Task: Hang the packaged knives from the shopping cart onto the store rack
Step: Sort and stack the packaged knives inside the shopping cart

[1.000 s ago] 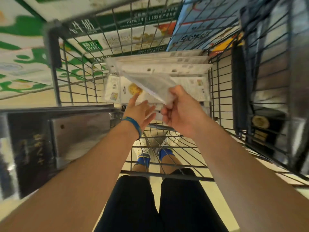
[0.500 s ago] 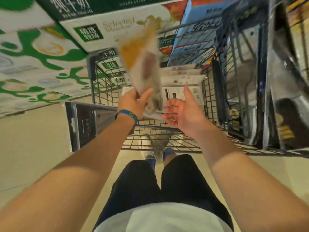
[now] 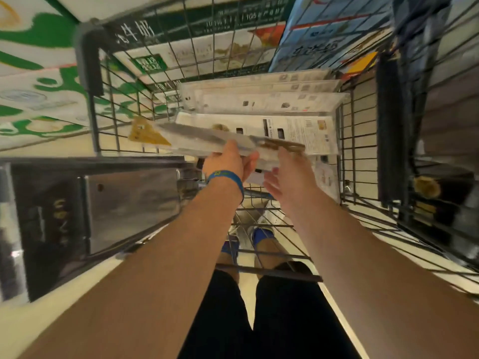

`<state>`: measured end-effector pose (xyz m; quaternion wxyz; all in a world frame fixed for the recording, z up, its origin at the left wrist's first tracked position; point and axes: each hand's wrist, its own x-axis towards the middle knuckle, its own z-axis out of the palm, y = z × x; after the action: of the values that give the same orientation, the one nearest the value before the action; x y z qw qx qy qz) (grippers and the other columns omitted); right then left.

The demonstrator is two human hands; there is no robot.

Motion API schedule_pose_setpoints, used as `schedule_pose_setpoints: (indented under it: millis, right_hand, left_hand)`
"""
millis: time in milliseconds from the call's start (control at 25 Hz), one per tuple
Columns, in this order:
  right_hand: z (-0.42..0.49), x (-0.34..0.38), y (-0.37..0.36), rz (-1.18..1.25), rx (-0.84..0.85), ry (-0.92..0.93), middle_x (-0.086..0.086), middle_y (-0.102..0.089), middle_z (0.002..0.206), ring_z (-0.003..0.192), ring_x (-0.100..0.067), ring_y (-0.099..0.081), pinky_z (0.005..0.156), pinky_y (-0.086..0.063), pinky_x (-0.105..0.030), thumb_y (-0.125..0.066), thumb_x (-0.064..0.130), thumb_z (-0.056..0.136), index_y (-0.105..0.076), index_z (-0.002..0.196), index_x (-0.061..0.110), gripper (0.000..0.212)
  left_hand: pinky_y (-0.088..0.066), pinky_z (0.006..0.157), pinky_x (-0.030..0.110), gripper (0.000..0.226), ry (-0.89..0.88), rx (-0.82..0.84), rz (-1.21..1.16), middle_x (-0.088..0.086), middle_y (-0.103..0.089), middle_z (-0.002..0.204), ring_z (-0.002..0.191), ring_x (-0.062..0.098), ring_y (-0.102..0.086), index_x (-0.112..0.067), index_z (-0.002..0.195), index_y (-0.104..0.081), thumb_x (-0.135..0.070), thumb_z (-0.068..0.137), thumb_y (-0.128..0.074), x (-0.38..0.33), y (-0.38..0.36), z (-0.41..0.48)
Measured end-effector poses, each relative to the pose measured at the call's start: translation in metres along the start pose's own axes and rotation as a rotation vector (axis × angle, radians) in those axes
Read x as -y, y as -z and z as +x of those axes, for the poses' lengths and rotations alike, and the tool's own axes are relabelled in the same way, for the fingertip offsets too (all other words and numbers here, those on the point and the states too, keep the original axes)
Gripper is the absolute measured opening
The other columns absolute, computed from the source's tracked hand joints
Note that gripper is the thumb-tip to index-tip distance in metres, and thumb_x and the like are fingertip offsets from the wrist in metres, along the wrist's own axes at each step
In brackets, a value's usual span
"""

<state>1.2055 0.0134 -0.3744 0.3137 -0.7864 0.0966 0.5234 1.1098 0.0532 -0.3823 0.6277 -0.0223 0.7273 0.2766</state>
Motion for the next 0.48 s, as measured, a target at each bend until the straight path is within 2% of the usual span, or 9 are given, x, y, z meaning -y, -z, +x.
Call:
schedule_pose_setpoints:
  millis: [80, 120, 160, 240, 280, 320, 400, 440, 480]
  right_hand:
    - [0.018, 0.007, -0.014, -0.047, -0.028, 0.144, -0.001, -0.067, 0.111, 0.091, -0.017, -0.068, 0.076, -0.063, -0.036, -0.06, 0.036, 0.1, -0.057, 0.136, 0.023, 0.038]
    - [0.028, 0.01, -0.018, -0.089, -0.063, 0.223, 0.001, -0.066, 0.108, 0.09, -0.016, -0.067, 0.076, -0.061, -0.038, -0.059, 0.036, 0.1, -0.055, 0.137, 0.023, 0.039]
    - [0.037, 0.011, -0.021, -0.145, -0.084, 0.252, 0.002, -0.063, 0.101, 0.084, -0.015, -0.064, 0.073, -0.058, -0.036, -0.058, 0.033, 0.1, -0.054, 0.136, 0.021, 0.038]
    - [0.058, 0.009, -0.023, -0.237, -0.03, 0.115, -0.002, -0.06, 0.09, 0.074, -0.016, -0.059, 0.065, -0.054, -0.034, -0.056, 0.026, 0.102, -0.058, 0.128, 0.01, 0.03]
    - [0.064, 0.007, -0.021, -0.252, -0.021, 0.012, -0.004, -0.064, 0.093, 0.075, -0.017, -0.062, 0.065, -0.058, -0.033, -0.057, 0.026, 0.102, -0.06, 0.124, 0.006, 0.029]
    - [0.068, 0.005, -0.019, -0.252, 0.002, -0.061, -0.006, -0.069, 0.098, 0.075, -0.016, -0.065, 0.064, -0.059, -0.029, -0.058, 0.028, 0.102, -0.062, 0.117, 0.007, 0.026]
    - [0.073, -0.001, -0.017, -0.167, 0.04, -0.172, -0.009, -0.074, 0.096, 0.076, -0.016, -0.067, 0.063, -0.057, -0.024, -0.059, 0.03, 0.102, -0.062, 0.104, 0.008, 0.023]
    - [0.076, -0.005, -0.019, -0.128, 0.053, -0.181, -0.01, -0.075, 0.092, 0.078, -0.018, -0.067, 0.066, -0.057, -0.024, -0.06, 0.032, 0.102, -0.062, 0.101, 0.007, 0.024]
    - [0.079, -0.007, -0.022, -0.105, 0.06, -0.178, -0.011, -0.076, 0.092, 0.08, -0.019, -0.068, 0.068, -0.057, -0.025, -0.06, 0.034, 0.102, -0.063, 0.102, 0.007, 0.027]
  left_hand:
    - [-0.052, 0.042, 0.02, 0.028, 0.038, 0.005, 0.0, 0.011, -0.073, 0.063, 0.046, 0.012, -0.067, -0.004, 0.093, -0.057, -0.032, 0.098, -0.057, -0.006, -0.016, 0.015]
    - [-0.052, 0.043, 0.02, 0.033, 0.06, 0.06, -0.033, 0.013, -0.075, 0.072, 0.052, 0.013, -0.069, -0.002, 0.1, -0.059, -0.035, 0.1, -0.056, -0.012, -0.026, 0.023]
    - [-0.053, 0.045, 0.021, 0.041, 0.075, 0.149, -0.091, 0.016, -0.076, 0.091, 0.065, 0.015, -0.073, 0.0, 0.114, -0.058, -0.038, 0.101, -0.053, -0.021, -0.037, 0.029]
    - [-0.056, 0.053, 0.022, 0.051, 0.067, 0.285, -0.136, 0.018, -0.062, 0.132, 0.091, 0.02, -0.074, 0.0, 0.139, -0.045, -0.037, 0.104, -0.046, -0.038, -0.054, 0.041]
    - [-0.057, 0.054, 0.023, 0.045, 0.043, 0.303, -0.111, 0.016, -0.059, 0.134, 0.087, 0.021, -0.075, -0.001, 0.138, -0.044, -0.031, 0.104, -0.046, -0.046, -0.057, 0.045]
    - [-0.056, 0.051, 0.023, 0.034, 0.025, 0.28, -0.072, 0.014, -0.065, 0.123, 0.071, 0.02, -0.075, -0.001, 0.129, -0.05, -0.023, 0.103, -0.047, -0.05, -0.057, 0.049]
    - [-0.05, 0.043, 0.019, 0.013, 0.027, 0.176, 0.058, 0.006, -0.071, 0.076, 0.043, 0.013, -0.063, -0.003, 0.099, -0.058, -0.012, 0.101, -0.05, -0.05, -0.045, 0.058]
    - [-0.046, 0.039, 0.017, 0.018, 0.052, 0.128, 0.131, 0.001, -0.065, 0.056, 0.036, 0.01, -0.057, -0.007, 0.085, -0.057, -0.013, 0.101, -0.05, -0.046, -0.033, 0.06]
    - [-0.044, 0.037, 0.016, 0.027, 0.086, 0.088, 0.195, -0.002, -0.058, 0.046, 0.034, 0.009, -0.053, -0.011, 0.075, -0.053, -0.015, 0.101, -0.049, -0.04, -0.021, 0.063]
